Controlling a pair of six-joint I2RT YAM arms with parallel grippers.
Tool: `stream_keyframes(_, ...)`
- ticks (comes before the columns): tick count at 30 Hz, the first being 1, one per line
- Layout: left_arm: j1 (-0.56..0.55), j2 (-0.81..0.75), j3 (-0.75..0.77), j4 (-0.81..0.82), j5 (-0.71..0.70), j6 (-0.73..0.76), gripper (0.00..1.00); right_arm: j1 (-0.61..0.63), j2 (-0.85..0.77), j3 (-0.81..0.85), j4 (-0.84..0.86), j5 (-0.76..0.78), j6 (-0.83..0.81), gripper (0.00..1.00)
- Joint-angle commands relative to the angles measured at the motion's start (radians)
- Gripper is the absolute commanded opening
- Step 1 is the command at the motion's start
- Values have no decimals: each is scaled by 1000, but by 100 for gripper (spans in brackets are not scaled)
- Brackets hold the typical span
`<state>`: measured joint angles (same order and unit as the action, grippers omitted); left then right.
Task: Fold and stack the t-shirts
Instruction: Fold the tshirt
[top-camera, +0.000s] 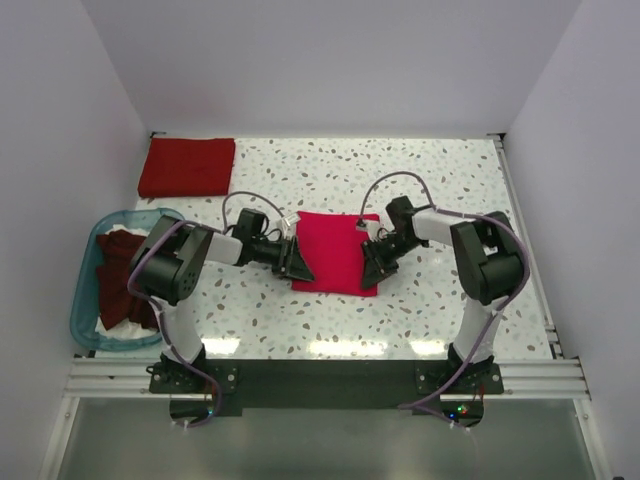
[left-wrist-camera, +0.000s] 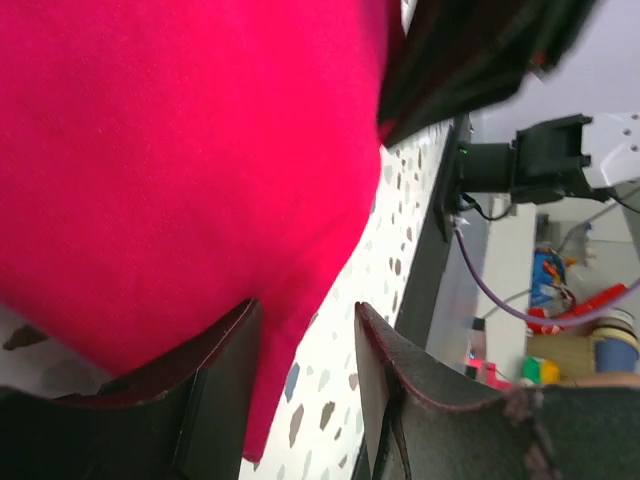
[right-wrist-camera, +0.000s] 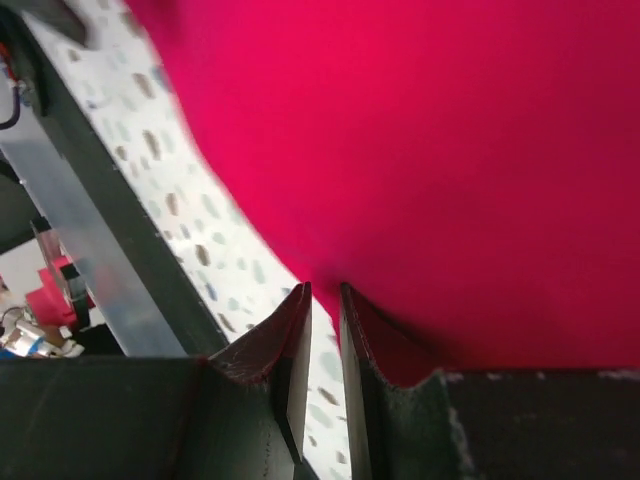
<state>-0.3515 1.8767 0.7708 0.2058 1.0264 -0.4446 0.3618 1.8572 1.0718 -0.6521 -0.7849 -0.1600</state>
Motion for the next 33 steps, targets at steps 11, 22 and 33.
stream_keyframes(11,181,-353,79,-244,-93,198,61,-80,-165,158,-89,25,-76,42)
stream_keyframes(22,286,-439,87,-463,-408,86,69,475,-224,163,206,659,-185,47)
stream_keyframes(33,304,-393,87,-499,-477,106,75,647,-32,235,302,720,-207,48)
